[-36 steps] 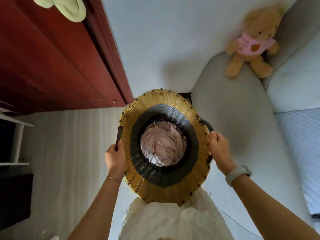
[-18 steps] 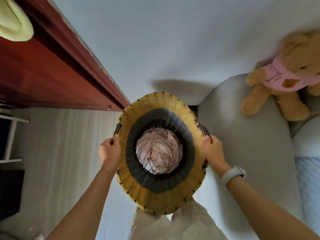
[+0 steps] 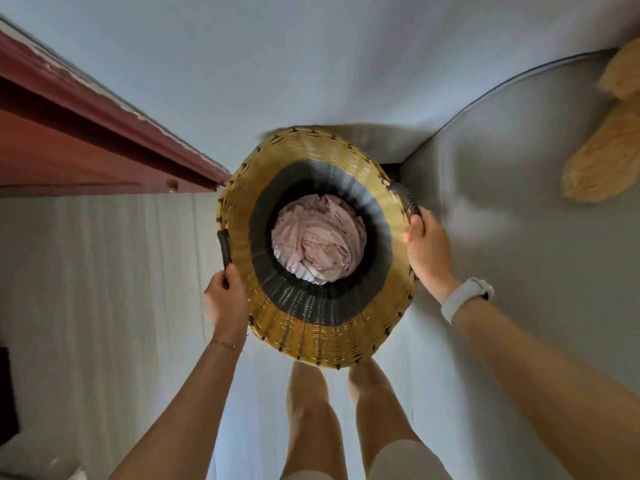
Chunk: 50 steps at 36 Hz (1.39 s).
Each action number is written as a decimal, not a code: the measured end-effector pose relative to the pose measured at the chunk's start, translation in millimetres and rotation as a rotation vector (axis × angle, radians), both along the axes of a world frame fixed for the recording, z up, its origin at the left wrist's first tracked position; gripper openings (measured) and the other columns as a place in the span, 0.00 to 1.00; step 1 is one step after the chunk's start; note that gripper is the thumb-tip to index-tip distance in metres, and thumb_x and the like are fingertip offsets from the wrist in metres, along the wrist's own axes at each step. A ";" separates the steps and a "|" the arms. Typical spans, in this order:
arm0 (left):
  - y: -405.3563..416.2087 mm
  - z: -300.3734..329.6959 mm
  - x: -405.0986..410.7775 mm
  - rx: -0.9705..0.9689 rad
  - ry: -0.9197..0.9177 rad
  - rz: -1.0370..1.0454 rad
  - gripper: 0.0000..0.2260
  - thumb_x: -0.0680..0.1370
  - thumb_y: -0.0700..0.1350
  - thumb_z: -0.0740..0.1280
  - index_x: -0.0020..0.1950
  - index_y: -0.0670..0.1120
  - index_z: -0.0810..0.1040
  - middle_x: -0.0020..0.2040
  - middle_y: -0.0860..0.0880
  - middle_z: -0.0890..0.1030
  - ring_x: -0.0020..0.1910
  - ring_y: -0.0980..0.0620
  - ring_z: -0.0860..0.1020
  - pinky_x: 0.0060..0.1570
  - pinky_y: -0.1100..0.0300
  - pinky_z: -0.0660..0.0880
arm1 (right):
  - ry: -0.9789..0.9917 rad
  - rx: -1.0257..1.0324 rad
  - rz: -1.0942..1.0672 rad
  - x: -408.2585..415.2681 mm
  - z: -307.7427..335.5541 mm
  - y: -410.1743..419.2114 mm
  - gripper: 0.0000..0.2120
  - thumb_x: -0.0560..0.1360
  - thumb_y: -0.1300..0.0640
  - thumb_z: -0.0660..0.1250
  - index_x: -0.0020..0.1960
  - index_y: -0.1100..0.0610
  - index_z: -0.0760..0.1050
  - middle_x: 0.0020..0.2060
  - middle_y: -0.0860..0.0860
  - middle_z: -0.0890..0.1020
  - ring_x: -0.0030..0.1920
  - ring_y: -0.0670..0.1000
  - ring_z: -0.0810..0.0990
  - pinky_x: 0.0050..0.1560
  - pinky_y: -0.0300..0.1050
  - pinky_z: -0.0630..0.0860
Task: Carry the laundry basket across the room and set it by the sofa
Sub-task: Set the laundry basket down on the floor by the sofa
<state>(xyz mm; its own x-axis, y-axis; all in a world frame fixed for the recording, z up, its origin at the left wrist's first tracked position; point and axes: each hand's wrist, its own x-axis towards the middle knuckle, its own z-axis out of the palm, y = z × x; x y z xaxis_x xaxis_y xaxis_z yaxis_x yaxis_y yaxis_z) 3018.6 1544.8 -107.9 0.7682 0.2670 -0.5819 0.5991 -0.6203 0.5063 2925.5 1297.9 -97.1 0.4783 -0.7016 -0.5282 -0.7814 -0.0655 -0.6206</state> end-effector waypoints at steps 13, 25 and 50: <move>-37.7 -31.7 81.7 0.419 -0.169 -0.895 0.29 0.78 0.47 0.58 0.77 0.47 0.50 0.78 0.40 0.51 0.77 0.38 0.50 0.72 0.39 0.48 | 0.222 -0.047 -0.374 -43.5 -50.8 81.9 0.24 0.79 0.52 0.49 0.73 0.56 0.52 0.72 0.59 0.62 0.72 0.60 0.61 0.71 0.56 0.60; -68.3 -89.7 151.1 0.376 -0.111 -0.858 0.18 0.80 0.48 0.56 0.68 0.41 0.66 0.65 0.36 0.71 0.60 0.35 0.73 0.59 0.42 0.72 | 0.410 -0.144 -0.193 -47.8 -71.8 53.6 0.17 0.77 0.57 0.53 0.66 0.56 0.62 0.47 0.60 0.79 0.37 0.59 0.77 0.42 0.52 0.76; -34.4 -79.5 109.4 0.212 -0.078 -0.639 0.31 0.78 0.47 0.60 0.77 0.47 0.47 0.76 0.41 0.58 0.74 0.39 0.60 0.68 0.42 0.63 | 0.264 -0.125 -0.236 -28.4 -65.5 -8.1 0.24 0.78 0.55 0.55 0.72 0.57 0.57 0.71 0.60 0.64 0.71 0.60 0.63 0.70 0.58 0.63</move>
